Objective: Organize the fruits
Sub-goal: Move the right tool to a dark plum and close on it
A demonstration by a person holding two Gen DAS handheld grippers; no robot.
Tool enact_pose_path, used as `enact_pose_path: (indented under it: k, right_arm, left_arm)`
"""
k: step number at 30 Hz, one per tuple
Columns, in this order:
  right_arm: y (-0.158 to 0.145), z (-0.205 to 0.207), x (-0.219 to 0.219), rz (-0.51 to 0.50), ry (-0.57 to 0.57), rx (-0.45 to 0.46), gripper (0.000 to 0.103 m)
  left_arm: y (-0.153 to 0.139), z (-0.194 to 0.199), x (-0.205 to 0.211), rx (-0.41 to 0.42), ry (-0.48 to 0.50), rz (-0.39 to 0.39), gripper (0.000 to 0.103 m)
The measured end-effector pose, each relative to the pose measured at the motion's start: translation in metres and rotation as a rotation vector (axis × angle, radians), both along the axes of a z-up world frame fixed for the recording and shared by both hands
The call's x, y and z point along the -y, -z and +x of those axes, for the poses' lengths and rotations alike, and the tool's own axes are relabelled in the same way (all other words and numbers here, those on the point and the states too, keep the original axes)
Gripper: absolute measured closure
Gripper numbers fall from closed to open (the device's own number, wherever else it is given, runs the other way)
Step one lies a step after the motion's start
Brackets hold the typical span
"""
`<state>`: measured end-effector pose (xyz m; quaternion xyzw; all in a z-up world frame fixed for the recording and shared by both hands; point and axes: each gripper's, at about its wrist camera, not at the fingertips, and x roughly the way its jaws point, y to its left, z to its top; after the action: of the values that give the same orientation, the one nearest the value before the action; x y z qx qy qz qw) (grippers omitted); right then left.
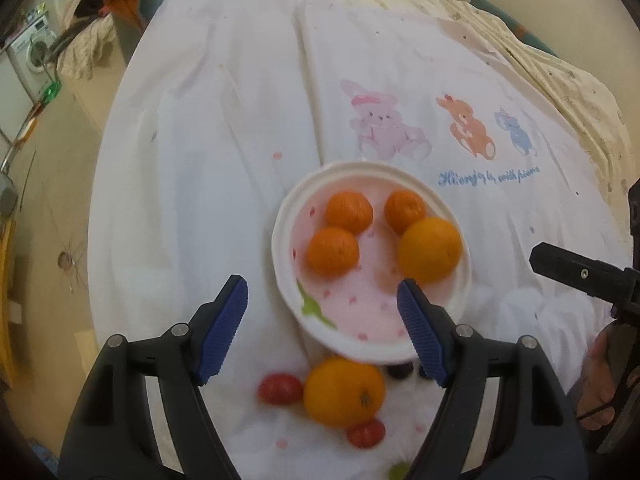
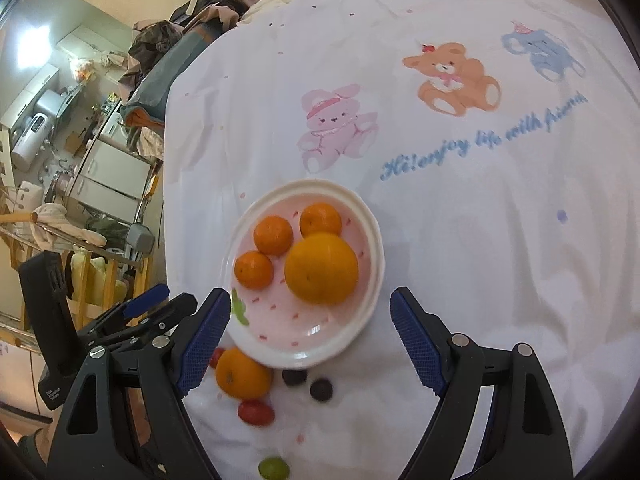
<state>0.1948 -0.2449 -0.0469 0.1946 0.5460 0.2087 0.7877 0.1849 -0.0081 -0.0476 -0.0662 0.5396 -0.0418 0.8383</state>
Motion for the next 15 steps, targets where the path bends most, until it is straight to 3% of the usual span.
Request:
enact_pose_path:
  k: [15]
  right_arm:
    - [0.006,-0.053,0.008,-0.016,0.023,-0.042,0.019]
  left_arm:
    - [-0.019,-0.069,-0.021,0.032,-0.093,0.010,0.029]
